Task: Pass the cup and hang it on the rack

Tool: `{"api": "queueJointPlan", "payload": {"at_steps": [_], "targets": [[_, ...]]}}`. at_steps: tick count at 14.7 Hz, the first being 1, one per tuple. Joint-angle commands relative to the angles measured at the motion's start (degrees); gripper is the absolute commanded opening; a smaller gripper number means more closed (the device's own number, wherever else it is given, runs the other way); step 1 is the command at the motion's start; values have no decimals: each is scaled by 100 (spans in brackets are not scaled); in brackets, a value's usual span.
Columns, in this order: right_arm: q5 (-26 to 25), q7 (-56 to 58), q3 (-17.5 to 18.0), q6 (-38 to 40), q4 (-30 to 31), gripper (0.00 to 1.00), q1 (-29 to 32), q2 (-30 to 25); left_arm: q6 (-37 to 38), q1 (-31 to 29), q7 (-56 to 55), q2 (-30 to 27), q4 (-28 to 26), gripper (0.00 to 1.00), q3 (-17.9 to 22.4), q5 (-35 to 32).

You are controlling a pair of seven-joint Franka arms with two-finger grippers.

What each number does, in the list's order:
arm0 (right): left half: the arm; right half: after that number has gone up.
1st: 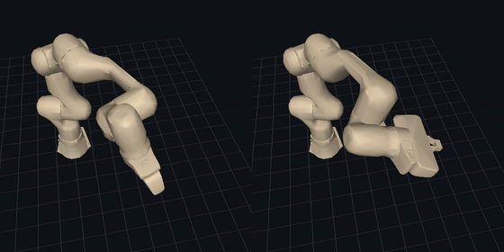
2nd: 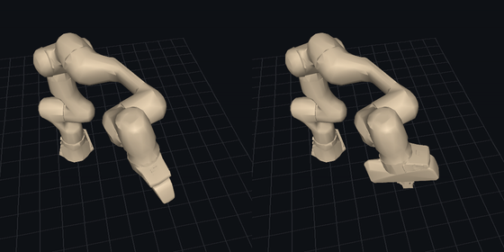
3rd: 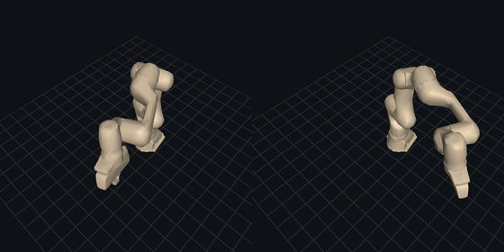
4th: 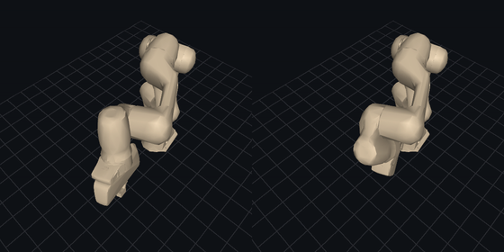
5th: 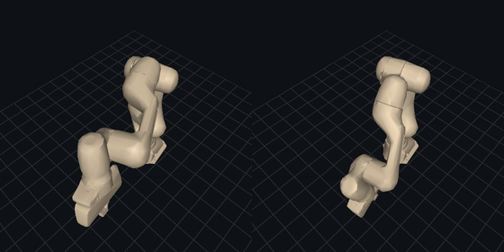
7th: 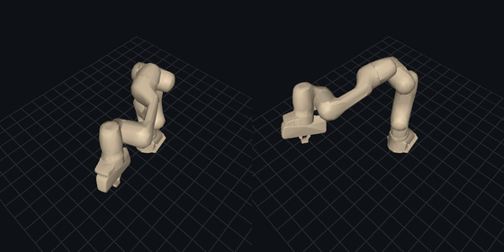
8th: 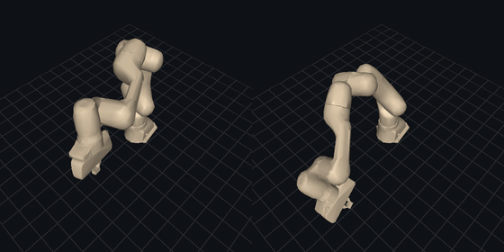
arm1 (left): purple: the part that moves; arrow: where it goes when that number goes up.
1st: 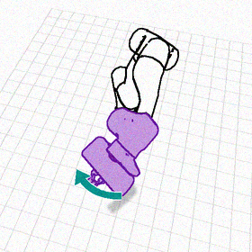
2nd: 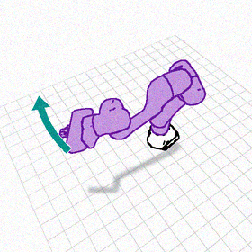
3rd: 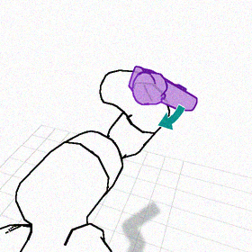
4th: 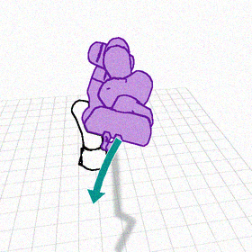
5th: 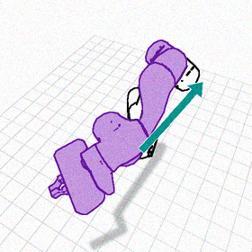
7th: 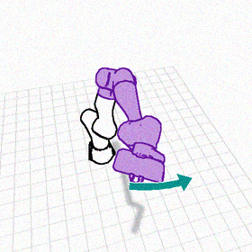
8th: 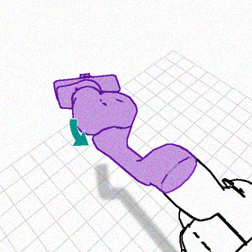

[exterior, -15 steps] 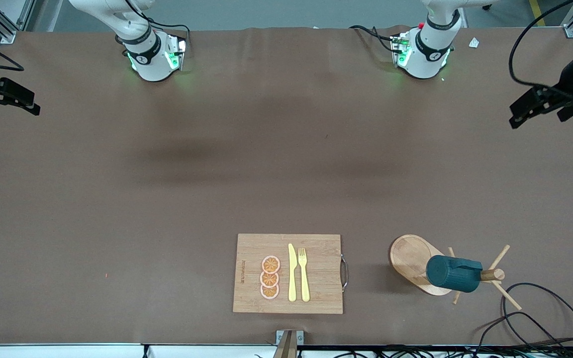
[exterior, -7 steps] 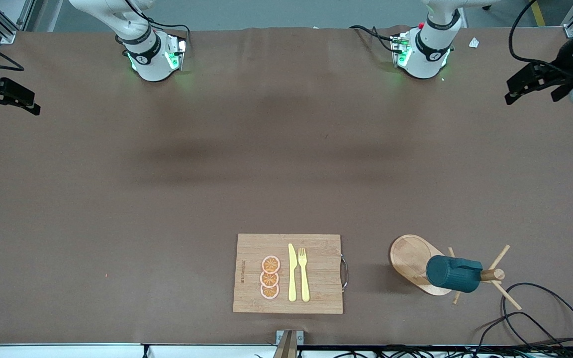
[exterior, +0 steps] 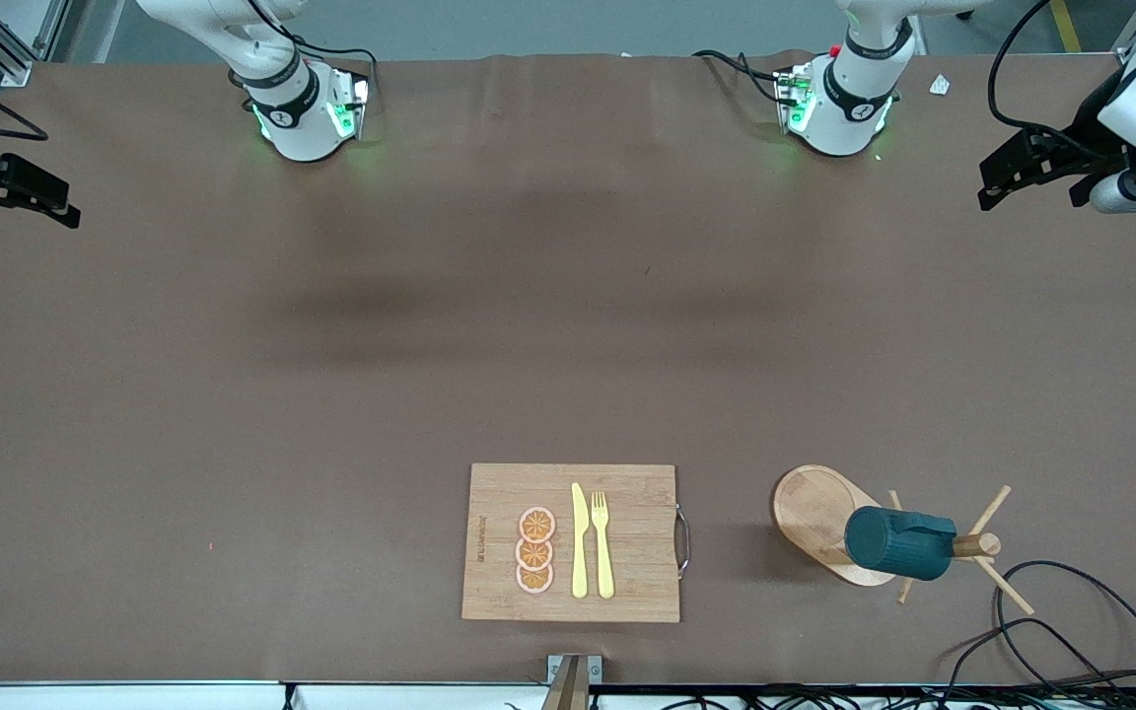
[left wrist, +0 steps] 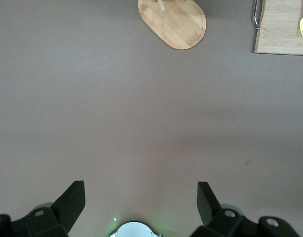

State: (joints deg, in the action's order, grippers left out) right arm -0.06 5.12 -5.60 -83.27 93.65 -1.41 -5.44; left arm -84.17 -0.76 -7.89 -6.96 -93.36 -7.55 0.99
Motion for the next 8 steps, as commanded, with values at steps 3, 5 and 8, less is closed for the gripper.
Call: {"api": "queueJointPlan", "payload": {"at_steps": [3, 5, 8], "targets": [[24, -20, -11, -5, 153, 100, -35, -177, 24, -29, 95, 72, 248, 100, 17, 15], [32, -20, -11, -5, 162, 100, -35, -177, 24, 6, 95, 72, 239, 100, 8, -29], [24, -11, -11, -5, 153, 100, -35, -177, 33, -3, 103, 72, 239, 100, -1, -29]]}}
